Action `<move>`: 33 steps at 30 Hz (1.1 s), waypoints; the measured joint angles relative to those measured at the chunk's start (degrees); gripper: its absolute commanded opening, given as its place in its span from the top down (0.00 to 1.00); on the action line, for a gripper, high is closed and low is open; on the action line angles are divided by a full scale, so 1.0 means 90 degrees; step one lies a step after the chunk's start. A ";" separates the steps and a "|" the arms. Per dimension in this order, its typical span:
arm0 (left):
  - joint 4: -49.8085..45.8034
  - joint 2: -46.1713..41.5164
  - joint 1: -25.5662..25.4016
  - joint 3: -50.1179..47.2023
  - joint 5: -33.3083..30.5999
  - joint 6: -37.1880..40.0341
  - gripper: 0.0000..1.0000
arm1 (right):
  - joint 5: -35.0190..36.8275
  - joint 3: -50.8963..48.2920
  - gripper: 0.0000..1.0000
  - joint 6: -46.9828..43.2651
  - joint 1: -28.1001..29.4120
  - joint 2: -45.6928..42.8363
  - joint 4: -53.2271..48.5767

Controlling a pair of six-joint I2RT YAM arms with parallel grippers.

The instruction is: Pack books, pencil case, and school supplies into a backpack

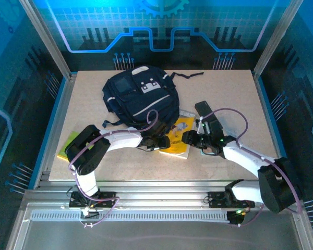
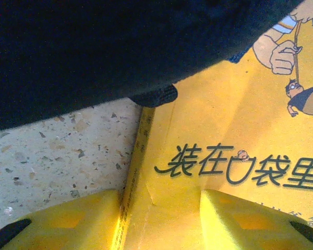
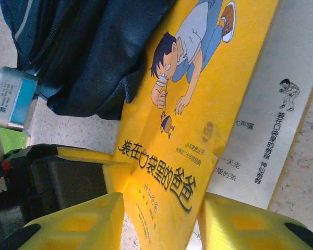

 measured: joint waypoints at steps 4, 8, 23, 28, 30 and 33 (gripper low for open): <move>-0.0002 0.0000 0.0000 0.0000 0.0000 -0.0002 0.54 | -0.0066 -0.0066 0.65 0.0129 0.0000 0.0469 0.0308; 0.0002 -0.0002 0.0000 0.0000 0.0002 -0.0007 0.53 | -0.0061 -0.0078 0.92 0.0236 -0.0002 0.0690 0.0452; 0.0585 -0.0809 0.0236 0.0461 0.0556 0.0143 0.01 | -0.0566 0.0826 1.00 -0.0697 -0.1088 -0.0780 -0.1855; 0.2217 -0.0867 0.0801 0.0138 0.1180 -0.0539 0.01 | -0.1112 0.1445 1.00 -0.1054 -0.1287 -0.0918 -0.2395; 0.2982 -0.0699 0.0959 -0.0102 0.1338 -0.0935 0.01 | -0.1396 0.1668 1.00 -0.1110 -0.1326 -0.0933 -0.2458; 0.3810 -0.0262 0.0976 -0.0202 0.1542 -0.1433 0.01 | -0.1872 0.1795 1.00 -0.1088 -0.1336 -0.0933 -0.2339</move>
